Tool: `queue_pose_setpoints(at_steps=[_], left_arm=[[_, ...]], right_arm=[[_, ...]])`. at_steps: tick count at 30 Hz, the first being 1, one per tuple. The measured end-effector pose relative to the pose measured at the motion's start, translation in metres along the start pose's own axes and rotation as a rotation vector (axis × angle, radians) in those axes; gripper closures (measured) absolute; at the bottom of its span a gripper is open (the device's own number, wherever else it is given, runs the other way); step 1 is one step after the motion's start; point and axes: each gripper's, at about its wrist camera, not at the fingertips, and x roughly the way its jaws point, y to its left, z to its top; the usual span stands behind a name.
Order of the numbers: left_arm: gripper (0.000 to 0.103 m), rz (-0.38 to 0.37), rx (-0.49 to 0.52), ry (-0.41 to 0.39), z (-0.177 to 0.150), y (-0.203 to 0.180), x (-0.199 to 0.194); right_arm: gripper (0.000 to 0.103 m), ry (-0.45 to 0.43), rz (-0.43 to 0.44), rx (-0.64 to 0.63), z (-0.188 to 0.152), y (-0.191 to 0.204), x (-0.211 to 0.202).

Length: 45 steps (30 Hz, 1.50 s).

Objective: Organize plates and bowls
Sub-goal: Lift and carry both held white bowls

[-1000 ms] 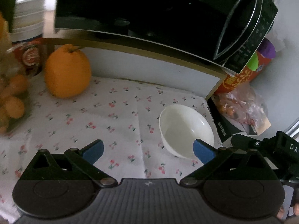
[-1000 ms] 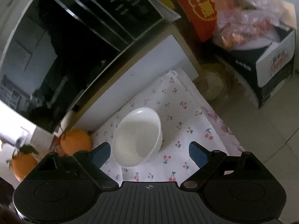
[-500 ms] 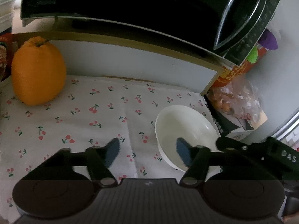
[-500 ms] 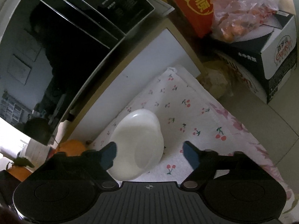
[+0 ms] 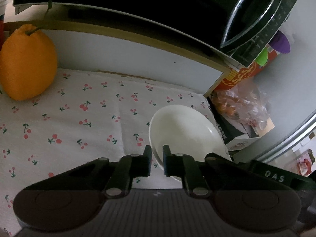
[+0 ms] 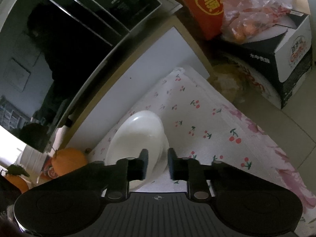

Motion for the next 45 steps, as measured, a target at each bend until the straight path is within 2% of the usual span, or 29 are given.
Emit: queue_pose_setpoints(at_steps=[8, 20, 27, 31, 45], left_arm=[[0.094, 0.007, 0.022, -0.003, -0.001, -0.004, -0.006], [0.094, -0.018, 0.027, -0.029, -0.004, -0.014, -0.035], [0.094, -0.046, 0.024, -0.038, -0.013, -0.023, -0.062], [0.094, -0.074, -0.022, -0.05, -0.021, -0.023, -0.08], [0.094, -0.095, -0.08, -0.084, -0.048, -0.032, -0.143]], right_arm=[[0.088, 0.008, -0.009, -0.006, 0.001, 0.002, -0.003], [0.088, -0.01, -0.003, -0.037, 0.003, 0.019, -0.034], [0.088, -0.019, -0.019, -0.076, -0.001, 0.032, -0.061], [0.088, -0.019, -0.024, -0.125, -0.002, 0.045, -0.079], [0.088, 0.051, 0.006, -0.193, -0.017, 0.072, -0.14]])
